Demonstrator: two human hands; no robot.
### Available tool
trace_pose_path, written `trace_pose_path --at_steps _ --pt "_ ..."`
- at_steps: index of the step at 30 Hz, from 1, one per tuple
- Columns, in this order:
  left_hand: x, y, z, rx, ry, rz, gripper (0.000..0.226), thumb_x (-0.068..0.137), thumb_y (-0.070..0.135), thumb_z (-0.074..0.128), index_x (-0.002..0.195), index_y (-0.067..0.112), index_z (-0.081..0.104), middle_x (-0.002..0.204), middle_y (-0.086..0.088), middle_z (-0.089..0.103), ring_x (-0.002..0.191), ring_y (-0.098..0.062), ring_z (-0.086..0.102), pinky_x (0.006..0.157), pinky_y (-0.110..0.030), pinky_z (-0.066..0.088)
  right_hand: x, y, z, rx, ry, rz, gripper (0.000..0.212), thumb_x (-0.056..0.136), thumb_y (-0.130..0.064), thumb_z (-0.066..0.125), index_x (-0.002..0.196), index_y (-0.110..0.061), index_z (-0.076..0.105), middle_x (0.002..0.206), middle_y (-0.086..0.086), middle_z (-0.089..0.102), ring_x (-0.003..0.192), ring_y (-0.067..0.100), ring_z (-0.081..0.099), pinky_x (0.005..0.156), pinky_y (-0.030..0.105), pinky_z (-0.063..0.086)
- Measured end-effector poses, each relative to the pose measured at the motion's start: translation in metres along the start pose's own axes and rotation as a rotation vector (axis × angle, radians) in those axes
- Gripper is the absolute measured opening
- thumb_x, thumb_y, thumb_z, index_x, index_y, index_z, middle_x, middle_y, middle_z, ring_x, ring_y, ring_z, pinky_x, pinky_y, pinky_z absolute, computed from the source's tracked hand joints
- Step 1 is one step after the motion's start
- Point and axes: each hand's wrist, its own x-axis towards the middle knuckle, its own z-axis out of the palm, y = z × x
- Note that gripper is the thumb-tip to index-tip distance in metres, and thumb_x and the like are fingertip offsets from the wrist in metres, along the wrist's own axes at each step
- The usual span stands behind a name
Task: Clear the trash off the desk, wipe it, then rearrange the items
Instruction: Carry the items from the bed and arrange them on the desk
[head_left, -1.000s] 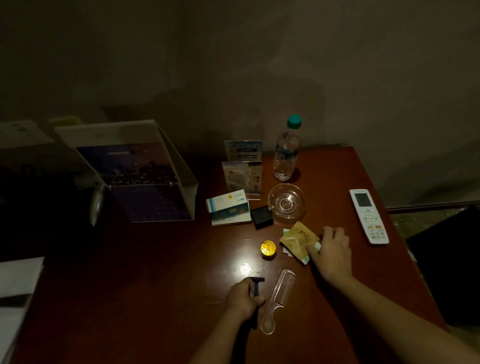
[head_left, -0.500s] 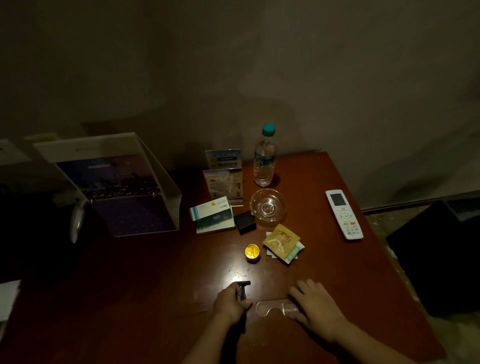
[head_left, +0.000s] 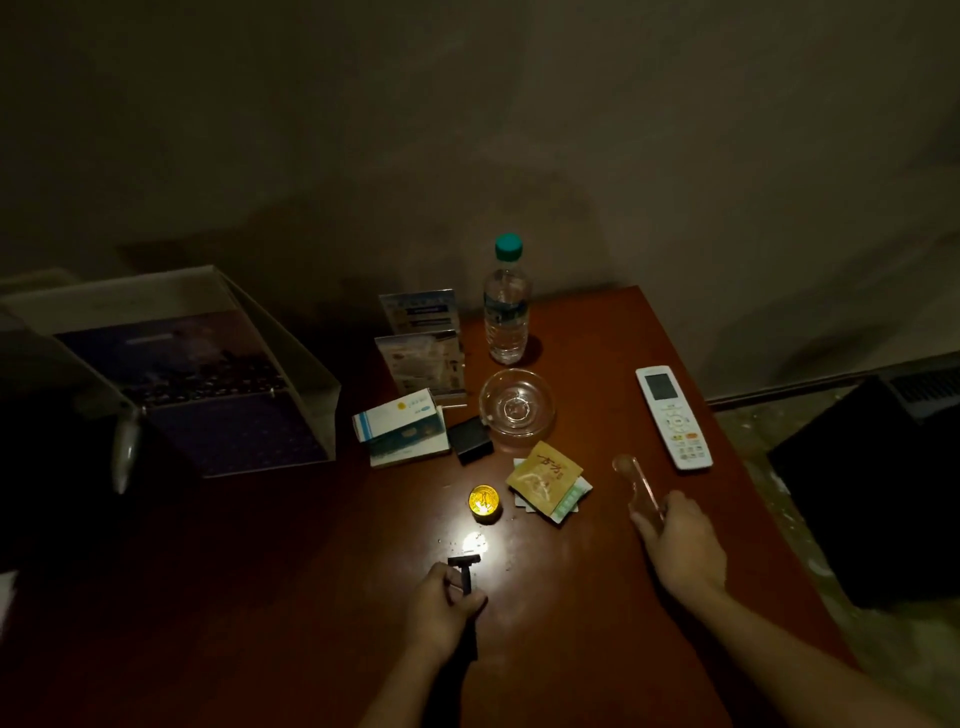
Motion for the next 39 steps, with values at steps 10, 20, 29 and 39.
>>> trace_pose_path --at_steps 10,20,29,39 --pt "-0.013 0.001 0.0 -0.206 0.197 -0.047 0.019 0.081 0.004 0.072 0.081 0.005 0.052 0.074 -0.011 0.053 0.067 -0.017 0.05 0.053 -0.011 0.039 0.043 -0.03 0.0 0.031 0.138 -0.001 0.041 0.091 -0.047 0.051 0.104 -0.009 0.053 0.1 0.012 0.057 0.089 0.027 0.057 0.065 0.04 0.053" --pt "0.039 0.044 -0.022 -0.122 0.402 0.016 0.018 0.082 0.009 0.073 0.084 0.009 0.055 0.073 0.001 0.053 0.069 -0.014 0.049 0.058 -0.017 0.036 0.0 -0.029 0.008 0.027 0.146 -0.084 0.032 0.095 -0.039 0.046 0.112 -0.013 0.056 0.108 0.006 0.058 0.097 0.018 0.054 0.076 0.033 0.049" --pt "0.048 0.041 -0.031 -0.086 0.458 0.079 0.01 0.087 0.007 0.066 0.089 0.011 0.057 0.084 -0.001 0.057 0.081 -0.019 0.056 0.064 -0.02 0.044 -0.009 -0.032 0.013 0.084 0.111 -0.111 0.028 0.096 -0.035 0.046 0.115 -0.017 0.055 0.114 0.001 0.058 0.105 0.015 0.052 0.081 0.03 0.047" --pt "0.02 0.037 -0.037 0.02 0.377 0.21 0.01 0.09 0.006 0.061 0.092 0.015 0.058 0.098 -0.002 0.057 0.085 -0.01 0.053 0.065 -0.01 0.039 -0.014 -0.034 0.001 0.074 0.027 -0.224 0.043 0.098 -0.041 0.041 0.132 -0.017 0.049 0.129 0.003 0.057 0.121 0.019 0.049 0.099 0.036 0.041"
